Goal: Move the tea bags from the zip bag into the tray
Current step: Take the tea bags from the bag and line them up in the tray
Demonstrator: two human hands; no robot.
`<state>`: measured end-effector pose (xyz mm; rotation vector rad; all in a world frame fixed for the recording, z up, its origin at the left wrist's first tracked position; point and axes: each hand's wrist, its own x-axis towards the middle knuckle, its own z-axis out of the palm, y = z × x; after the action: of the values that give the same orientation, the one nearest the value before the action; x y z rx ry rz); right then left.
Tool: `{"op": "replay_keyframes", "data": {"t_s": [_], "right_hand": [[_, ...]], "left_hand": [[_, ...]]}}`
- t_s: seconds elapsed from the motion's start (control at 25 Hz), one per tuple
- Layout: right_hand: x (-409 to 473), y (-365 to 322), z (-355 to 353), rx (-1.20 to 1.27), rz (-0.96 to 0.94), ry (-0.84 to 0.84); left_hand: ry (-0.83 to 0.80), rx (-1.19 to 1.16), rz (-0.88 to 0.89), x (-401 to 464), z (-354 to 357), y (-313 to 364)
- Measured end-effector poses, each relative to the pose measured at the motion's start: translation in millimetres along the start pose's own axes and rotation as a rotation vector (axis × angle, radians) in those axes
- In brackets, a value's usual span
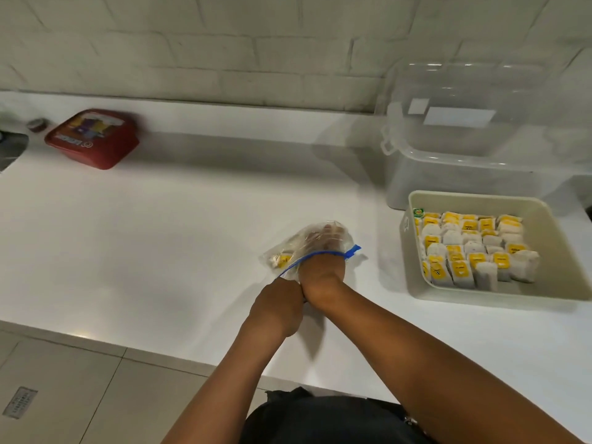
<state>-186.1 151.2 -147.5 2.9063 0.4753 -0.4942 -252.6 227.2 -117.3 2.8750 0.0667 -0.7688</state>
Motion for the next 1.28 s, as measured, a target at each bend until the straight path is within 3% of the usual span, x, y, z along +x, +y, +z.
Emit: {"op": "replay_keyframes", "data": {"t_s": [0.32,0.56,0.76,0.92,1.08,1.2,1.28], "right_hand": [[0.5,6.8,-13.5,0.082,-0.049,0.155],[-33.9,16.6,-24.9,0.184,-0.265,0.265],[-46.4,29.5,-24.8,0.352,-0.33,0.242],[-44.0,47.8,-39.6,0.662,-0.285,0.215],[-50.1,43.1,-40.6,0.72,-0.365,0.398],[-53.6,46.1,-31.4,0.868,-0.36,0.533],[-54.1,49.3,-28.2,1.027,-0.301,0.537]], "left_hand": [[0.18,-0.181,-0.042,3.1,-8.3,1.9],[0.419,-0.504,-0.043,6.1,-23.6,-10.9],[0.156,-0.627,-0.049,2.4,-31.9,-10.2],[-0.003,-1.044,-0.026,6.6,-49.0,-39.2],[0.106,-1.074,-0.067,10.2,-47.4,-30.7],[0.161,-1.335,-0.094,9.2,-41.3,-18.1],[0.136,-1.53,-0.099,5.8,-40.3,-14.4]]}}
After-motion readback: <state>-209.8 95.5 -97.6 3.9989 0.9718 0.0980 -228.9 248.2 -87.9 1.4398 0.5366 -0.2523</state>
